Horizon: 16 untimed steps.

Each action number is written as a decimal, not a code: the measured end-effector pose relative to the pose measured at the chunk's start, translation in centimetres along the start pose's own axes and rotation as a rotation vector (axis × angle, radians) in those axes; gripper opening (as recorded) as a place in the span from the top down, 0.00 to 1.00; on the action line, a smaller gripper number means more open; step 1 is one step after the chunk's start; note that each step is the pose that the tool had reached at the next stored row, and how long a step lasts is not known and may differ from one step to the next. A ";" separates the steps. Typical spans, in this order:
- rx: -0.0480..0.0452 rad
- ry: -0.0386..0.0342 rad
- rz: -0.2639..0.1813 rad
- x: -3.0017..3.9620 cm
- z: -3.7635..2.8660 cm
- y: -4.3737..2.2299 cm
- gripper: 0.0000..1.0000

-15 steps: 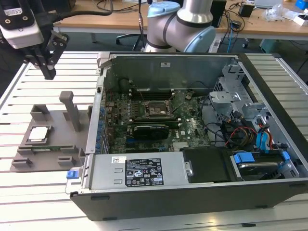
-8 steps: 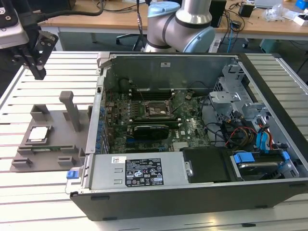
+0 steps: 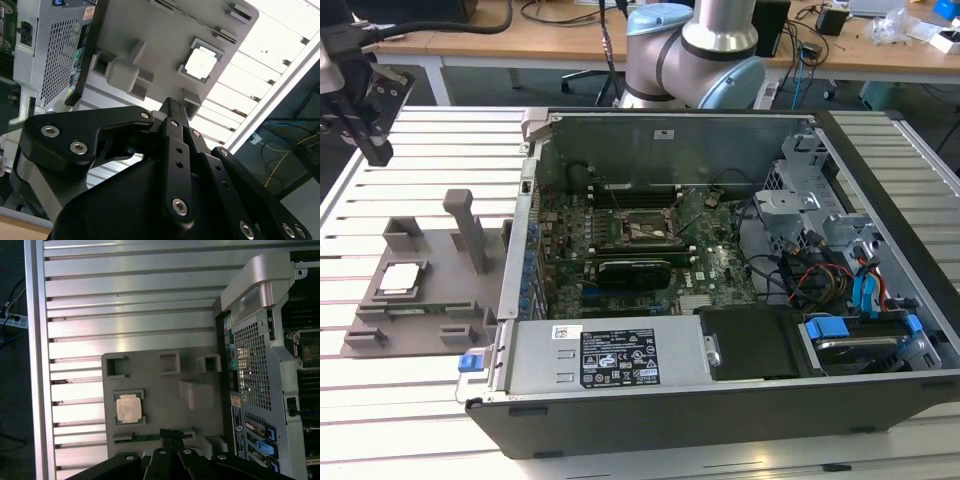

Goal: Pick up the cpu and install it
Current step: 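Reach for the cpu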

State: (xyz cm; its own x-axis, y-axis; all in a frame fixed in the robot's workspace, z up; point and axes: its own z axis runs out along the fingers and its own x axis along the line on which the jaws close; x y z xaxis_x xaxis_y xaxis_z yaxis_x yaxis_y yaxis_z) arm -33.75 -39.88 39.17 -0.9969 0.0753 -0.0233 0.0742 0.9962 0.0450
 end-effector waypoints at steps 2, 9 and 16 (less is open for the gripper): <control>0.0000 0.0000 0.000 0.54 -0.01 -0.04 0.89; 0.0000 0.0000 0.000 2.26 -0.02 -0.17 0.89; 0.0000 0.0000 0.000 4.14 -0.03 -0.31 0.89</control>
State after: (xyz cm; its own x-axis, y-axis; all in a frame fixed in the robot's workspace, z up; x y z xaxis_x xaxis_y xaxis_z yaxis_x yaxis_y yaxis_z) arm -37.90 -39.88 39.09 -0.9969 0.0753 -0.0233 0.0742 0.9962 0.0450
